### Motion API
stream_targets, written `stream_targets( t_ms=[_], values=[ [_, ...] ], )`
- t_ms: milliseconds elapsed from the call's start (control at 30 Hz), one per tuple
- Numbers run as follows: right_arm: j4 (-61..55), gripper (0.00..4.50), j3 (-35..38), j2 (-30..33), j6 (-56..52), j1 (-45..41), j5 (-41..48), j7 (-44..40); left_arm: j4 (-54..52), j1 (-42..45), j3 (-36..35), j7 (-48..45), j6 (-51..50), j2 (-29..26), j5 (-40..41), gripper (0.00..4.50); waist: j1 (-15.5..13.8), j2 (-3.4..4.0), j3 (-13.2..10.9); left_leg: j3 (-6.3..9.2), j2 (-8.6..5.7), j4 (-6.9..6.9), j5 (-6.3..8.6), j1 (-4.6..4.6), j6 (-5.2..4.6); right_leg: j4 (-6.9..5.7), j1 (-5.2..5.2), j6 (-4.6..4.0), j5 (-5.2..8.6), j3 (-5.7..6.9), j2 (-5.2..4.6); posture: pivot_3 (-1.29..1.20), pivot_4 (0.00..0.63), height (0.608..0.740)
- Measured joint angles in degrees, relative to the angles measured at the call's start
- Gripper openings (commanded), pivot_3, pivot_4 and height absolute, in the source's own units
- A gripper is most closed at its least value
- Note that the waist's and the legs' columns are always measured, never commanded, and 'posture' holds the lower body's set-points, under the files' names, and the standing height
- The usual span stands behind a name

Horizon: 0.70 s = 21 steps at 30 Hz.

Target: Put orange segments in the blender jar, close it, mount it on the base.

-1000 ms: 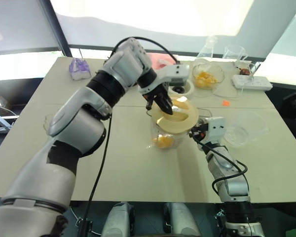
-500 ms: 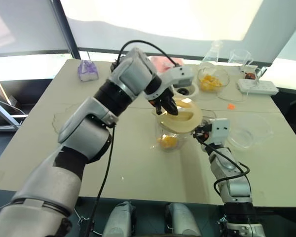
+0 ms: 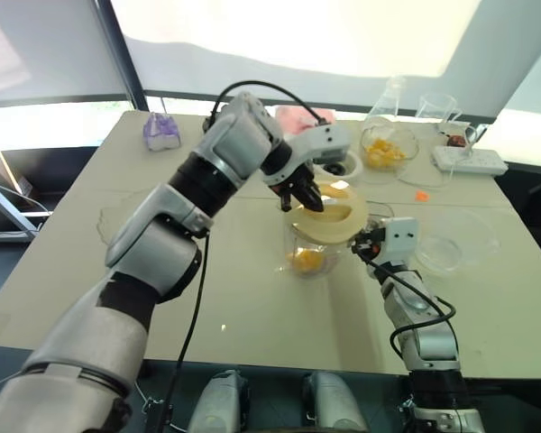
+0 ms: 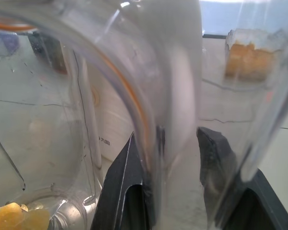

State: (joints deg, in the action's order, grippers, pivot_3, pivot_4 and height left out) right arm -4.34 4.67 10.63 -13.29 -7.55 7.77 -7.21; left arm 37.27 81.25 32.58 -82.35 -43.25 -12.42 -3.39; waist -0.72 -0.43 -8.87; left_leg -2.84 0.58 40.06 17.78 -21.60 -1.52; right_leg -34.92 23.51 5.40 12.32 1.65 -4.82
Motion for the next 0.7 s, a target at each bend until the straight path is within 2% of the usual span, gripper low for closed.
stream_targets(
  t_ms=[200,233,433,600,700],
  values=[
    [-0.06,0.93,-0.57,-0.07,1.29,-0.04,-0.37,-0.07,5.91,2.51,-0.39,-1.99,6.15,1.99,-0.44,4.27,0.30,-0.03,-0.05,0.00,0.00,-0.07,0.00,-0.26,0.00,0.09,0.04,0.00,-0.01,0.06,-0.13,0.00,0.150,0.740],
    [-0.04,0.93,-0.45,-0.06,1.32,0.10,-0.25,-0.08,6.54,3.62,-0.70,-2.68,6.78,1.82,-0.42,4.48,0.43,-0.02,-0.05,0.00,0.00,-0.07,0.00,-0.44,-0.01,0.08,0.18,-0.01,-0.01,0.07,-0.11,0.00,0.150,0.740],
    [-0.49,0.93,-0.46,-0.14,1.95,0.01,-0.17,0.07,11.51,6.26,-2.57,-4.20,10.57,2.06,-0.28,4.48,0.18,-0.01,-0.06,-0.02,0.00,-0.06,-0.02,-1.00,-0.03,-0.14,0.87,-0.22,-0.14,0.04,0.11,0.00,0.150,0.740],
    [-1.24,0.93,-0.25,-0.09,2.92,0.14,-0.17,0.07,17.09,11.05,-4.49,-1.51,11.42,2.27,-1.02,4.48,0.20,0.00,-0.15,-0.04,-0.03,-0.04,-0.03,-1.75,-0.04,-0.13,1.54,-0.15,-0.14,0.02,0.16,0.00,0.150,0.740],
    [-1.50,0.93,-0.24,-0.06,3.16,0.12,-0.17,-0.02,18.56,13.49,-6.55,-0.49,12.55,1.81,-1.05,4.48,0.22,-0.05,-0.27,-0.07,-0.04,-0.06,-0.03,-1.83,-0.05,-0.17,1.66,-0.07,-0.11,0.01,0.17,0.00,0.150,0.740]
  ],
)
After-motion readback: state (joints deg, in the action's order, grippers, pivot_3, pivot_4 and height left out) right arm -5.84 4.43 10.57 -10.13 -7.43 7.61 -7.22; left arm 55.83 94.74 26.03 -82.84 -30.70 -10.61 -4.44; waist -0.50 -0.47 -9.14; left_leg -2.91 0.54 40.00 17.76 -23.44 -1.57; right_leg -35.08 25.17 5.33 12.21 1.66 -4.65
